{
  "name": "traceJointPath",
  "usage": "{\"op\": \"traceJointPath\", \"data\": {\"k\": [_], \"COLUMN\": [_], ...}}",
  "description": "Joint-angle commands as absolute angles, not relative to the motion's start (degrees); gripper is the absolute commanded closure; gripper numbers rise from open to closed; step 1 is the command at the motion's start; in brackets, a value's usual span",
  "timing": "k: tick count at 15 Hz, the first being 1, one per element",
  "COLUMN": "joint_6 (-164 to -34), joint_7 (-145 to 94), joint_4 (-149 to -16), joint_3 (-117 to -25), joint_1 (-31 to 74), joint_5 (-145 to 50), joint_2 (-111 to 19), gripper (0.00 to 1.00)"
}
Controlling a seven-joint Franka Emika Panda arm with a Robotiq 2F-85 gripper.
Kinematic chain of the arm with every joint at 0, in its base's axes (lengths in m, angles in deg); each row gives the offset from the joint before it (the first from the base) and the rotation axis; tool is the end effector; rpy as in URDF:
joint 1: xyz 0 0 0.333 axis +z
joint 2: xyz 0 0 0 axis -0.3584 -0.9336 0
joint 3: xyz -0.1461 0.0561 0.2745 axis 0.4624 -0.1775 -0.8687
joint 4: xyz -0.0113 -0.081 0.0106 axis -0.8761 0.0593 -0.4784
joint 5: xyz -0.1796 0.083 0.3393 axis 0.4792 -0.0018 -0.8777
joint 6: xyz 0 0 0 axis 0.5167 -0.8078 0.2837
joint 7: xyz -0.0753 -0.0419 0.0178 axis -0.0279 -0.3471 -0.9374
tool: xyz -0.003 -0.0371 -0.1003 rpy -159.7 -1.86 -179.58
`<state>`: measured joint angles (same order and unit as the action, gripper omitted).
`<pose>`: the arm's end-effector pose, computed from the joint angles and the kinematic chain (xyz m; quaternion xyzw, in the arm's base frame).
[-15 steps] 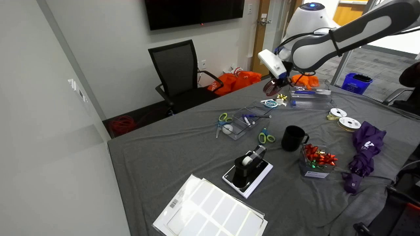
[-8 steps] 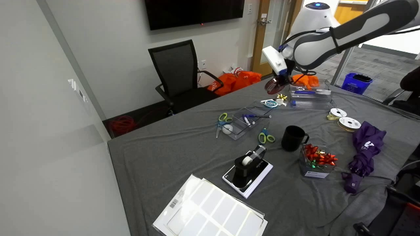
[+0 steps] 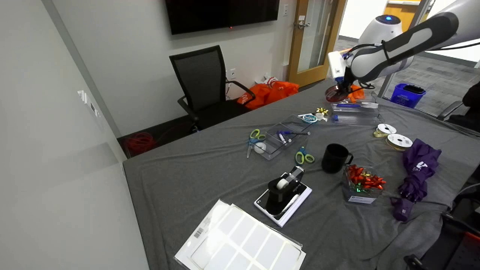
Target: Move the CD holder to the clear object in the right
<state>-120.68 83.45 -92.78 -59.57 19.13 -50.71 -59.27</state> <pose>0.6655 -0.1853 0.3177 -0.4315 0.8736 -0.1891 0.1218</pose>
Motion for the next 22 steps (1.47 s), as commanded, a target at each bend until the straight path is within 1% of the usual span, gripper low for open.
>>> {"op": "traceJointPath", "data": {"k": [1, 5, 6, 11, 12, 17, 22], "joint_6": [-126.55, -130.75, -127.99, -129.29, -129.04, -130.28, -132.07], "joint_7": [82.69, 79.04, 80.33, 79.28, 79.00, 78.90, 81.05], "joint_4": [-93.22, -94.70, -93.43, -93.67, -93.34, -90.87, -87.64], "joint_3": [-58.40, -57.61, -56.98, -56.64, -56.65, -56.23, -52.41], "joint_1": [17.39, 16.02, 17.18, 17.02, 16.94, 15.12, 15.55], "joint_5": [-52.29, -52.02, -52.63, -52.84, -52.66, -54.19, -55.10], "joint_2": [-62.15, -63.92, -63.92, -64.68, -65.05, -69.59, -75.91], "gripper": [0.93, 0.93, 0.70, 0.70, 0.93, 0.93, 0.93]}}
